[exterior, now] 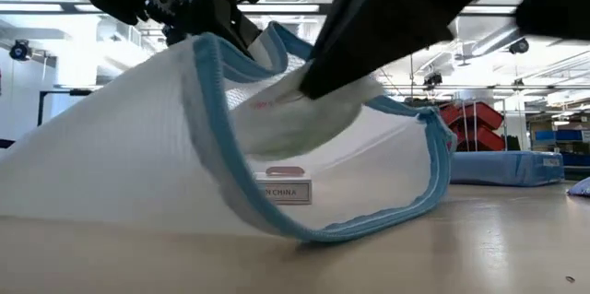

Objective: Unpack backpack
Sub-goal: Remove the green earphone from the blue zip bag, then remove the plastic bag from the blue zip bag

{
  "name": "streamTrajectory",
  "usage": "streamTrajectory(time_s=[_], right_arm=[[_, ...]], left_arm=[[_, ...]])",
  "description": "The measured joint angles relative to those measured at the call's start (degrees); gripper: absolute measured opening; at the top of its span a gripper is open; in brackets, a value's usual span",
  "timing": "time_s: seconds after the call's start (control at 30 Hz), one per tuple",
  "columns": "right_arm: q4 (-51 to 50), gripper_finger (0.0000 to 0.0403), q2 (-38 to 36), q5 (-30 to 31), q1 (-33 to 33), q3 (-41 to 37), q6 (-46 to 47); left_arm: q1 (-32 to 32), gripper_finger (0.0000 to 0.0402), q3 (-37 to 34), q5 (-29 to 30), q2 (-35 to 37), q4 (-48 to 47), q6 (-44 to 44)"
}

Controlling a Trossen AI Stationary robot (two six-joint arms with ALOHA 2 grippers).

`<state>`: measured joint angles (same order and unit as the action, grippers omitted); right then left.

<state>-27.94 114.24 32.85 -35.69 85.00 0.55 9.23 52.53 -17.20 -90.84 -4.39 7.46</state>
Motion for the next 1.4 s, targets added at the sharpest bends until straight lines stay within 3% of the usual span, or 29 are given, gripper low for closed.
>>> streamTrajectory(time_s=[0.17,0.37,0.6,0.83,1.0,1.2,1.4], right_arm=[[-10.7,0.0001,-4.4,6.1,-4.1,0.6,11.0],[-28.8,0.0,-8.6,8.8,-6.8,-2.0,35.7],[-41.7,0.0,-9.9,4.0,-7.2,-9.0,57.6],[-41.6,0.0,-10.0,-3.9,-7.2,-16.7,61.9],[-37.2,0.0011,-10.0,-4.5,-7.7,-18.4,62.9],[-32.3,0.0105,-10.0,-8.5,-7.0,-17.6,59.5],[-39.5,0.0202,-10.0,-9.3,-7.1,-12.2,57.8]], left_arm=[[0.1,0.0001,0.0,3.0,4.8,-5.8,-1.2],[0.6,0.0001,0.0,6.0,10.8,-10.0,-2.7],[3.2,0.0,-0.2,8.0,16.3,-13.2,-5.2],[6.3,0.0,-0.4,10.2,17.4,-15.0,-6.6],[7.0,0.0,-1.3,10.7,17.1,-15.2,-7.1],[7.0,0.0,-4.2,10.7,17.6,-14.1,-7.5],[7.0,0.0,-7.9,10.7,20.2,-9.7,-8.1]])
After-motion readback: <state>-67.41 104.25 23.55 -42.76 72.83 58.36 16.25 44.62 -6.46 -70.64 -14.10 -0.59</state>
